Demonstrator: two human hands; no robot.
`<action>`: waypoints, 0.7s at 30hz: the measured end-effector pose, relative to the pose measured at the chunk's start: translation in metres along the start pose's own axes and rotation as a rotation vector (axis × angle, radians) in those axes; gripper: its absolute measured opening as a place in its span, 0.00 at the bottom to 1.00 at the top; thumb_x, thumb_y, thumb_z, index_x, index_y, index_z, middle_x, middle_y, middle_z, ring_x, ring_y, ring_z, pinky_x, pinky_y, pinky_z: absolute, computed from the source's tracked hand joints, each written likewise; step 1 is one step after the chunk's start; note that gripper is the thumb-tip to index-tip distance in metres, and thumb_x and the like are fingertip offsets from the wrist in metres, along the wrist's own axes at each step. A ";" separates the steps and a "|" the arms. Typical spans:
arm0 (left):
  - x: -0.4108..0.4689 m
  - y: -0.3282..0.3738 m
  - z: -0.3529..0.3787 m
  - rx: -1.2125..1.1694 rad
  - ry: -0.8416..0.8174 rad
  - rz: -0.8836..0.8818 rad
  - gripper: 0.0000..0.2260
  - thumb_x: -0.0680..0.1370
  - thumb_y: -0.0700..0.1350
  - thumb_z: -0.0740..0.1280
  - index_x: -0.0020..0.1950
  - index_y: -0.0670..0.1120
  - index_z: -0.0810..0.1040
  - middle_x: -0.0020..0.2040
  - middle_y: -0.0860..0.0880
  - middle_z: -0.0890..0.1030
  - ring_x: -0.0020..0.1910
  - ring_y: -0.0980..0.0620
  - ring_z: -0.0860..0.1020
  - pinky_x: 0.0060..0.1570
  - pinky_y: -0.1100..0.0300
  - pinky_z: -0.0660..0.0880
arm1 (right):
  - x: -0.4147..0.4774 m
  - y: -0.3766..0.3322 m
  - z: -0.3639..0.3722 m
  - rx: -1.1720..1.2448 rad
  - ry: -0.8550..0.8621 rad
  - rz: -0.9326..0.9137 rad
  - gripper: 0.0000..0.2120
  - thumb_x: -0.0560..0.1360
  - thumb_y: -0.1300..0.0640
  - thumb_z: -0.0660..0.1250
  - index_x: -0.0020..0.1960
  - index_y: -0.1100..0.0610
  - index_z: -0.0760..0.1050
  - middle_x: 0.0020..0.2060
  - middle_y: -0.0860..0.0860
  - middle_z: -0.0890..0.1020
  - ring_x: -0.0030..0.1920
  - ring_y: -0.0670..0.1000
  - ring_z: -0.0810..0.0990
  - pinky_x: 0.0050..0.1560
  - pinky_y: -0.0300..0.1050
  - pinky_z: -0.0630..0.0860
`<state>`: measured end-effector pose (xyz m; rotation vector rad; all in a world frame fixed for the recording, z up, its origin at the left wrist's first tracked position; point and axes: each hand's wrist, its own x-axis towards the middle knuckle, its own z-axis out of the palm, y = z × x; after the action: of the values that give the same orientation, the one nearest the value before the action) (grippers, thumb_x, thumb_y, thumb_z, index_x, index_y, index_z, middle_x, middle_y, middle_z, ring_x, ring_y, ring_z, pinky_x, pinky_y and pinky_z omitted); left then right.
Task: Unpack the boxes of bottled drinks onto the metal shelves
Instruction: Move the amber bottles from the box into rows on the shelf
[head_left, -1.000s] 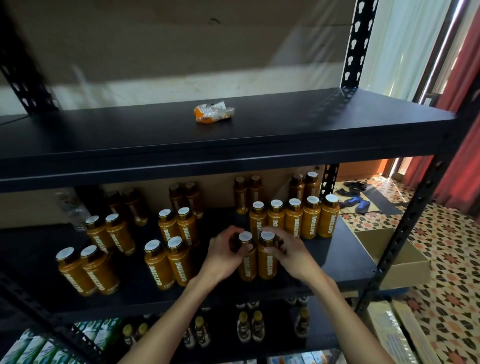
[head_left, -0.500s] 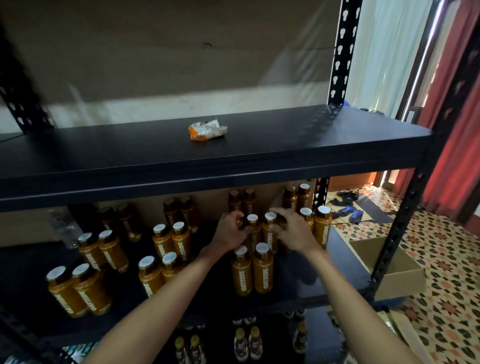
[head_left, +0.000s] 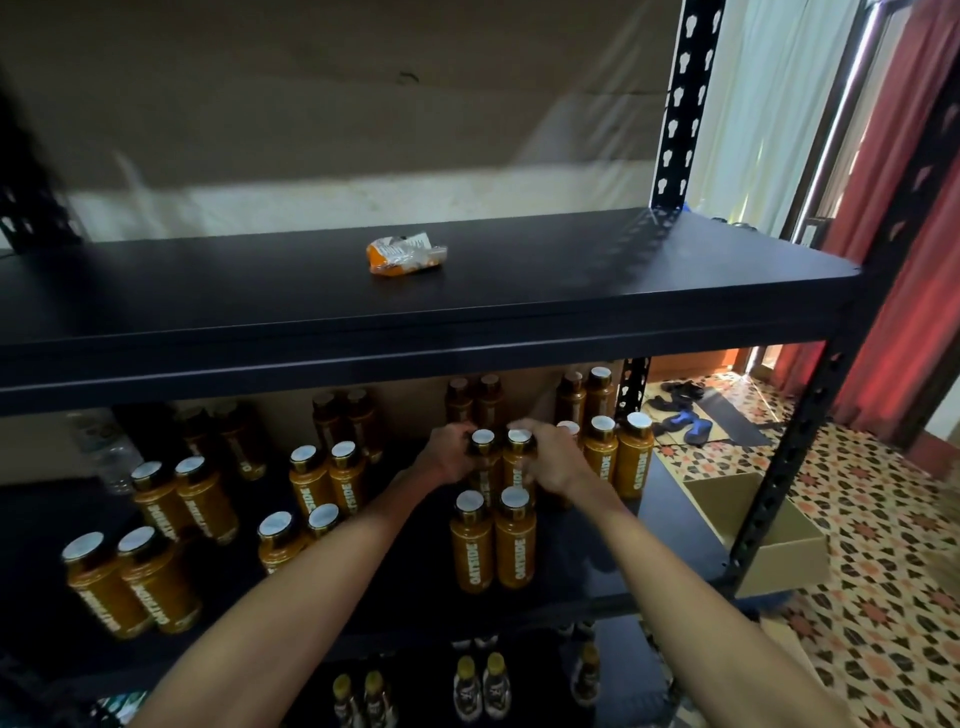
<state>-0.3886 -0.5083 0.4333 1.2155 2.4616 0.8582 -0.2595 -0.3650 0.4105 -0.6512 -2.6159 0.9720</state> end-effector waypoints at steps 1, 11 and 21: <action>-0.001 -0.002 -0.002 0.003 -0.002 -0.008 0.17 0.73 0.43 0.76 0.61 0.45 0.79 0.57 0.46 0.82 0.56 0.51 0.79 0.52 0.60 0.72 | 0.002 -0.001 0.002 0.015 -0.003 -0.010 0.27 0.76 0.67 0.71 0.71 0.49 0.72 0.58 0.52 0.81 0.42 0.45 0.85 0.50 0.42 0.83; -0.004 -0.017 -0.004 0.000 0.098 -0.048 0.12 0.76 0.45 0.72 0.58 0.44 0.80 0.55 0.45 0.83 0.56 0.49 0.80 0.54 0.60 0.74 | 0.016 -0.006 0.014 0.067 -0.017 -0.029 0.28 0.73 0.65 0.75 0.71 0.49 0.74 0.58 0.49 0.82 0.38 0.46 0.85 0.43 0.38 0.81; -0.008 -0.022 -0.001 -0.078 0.108 -0.079 0.19 0.74 0.40 0.74 0.65 0.45 0.79 0.58 0.46 0.83 0.59 0.49 0.80 0.58 0.59 0.74 | 0.016 0.001 0.020 0.125 0.021 -0.032 0.26 0.75 0.66 0.74 0.70 0.50 0.74 0.58 0.51 0.83 0.36 0.44 0.85 0.41 0.38 0.82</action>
<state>-0.3978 -0.5253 0.4201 1.0650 2.5156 1.0126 -0.2806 -0.3672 0.3964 -0.5840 -2.5159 1.1023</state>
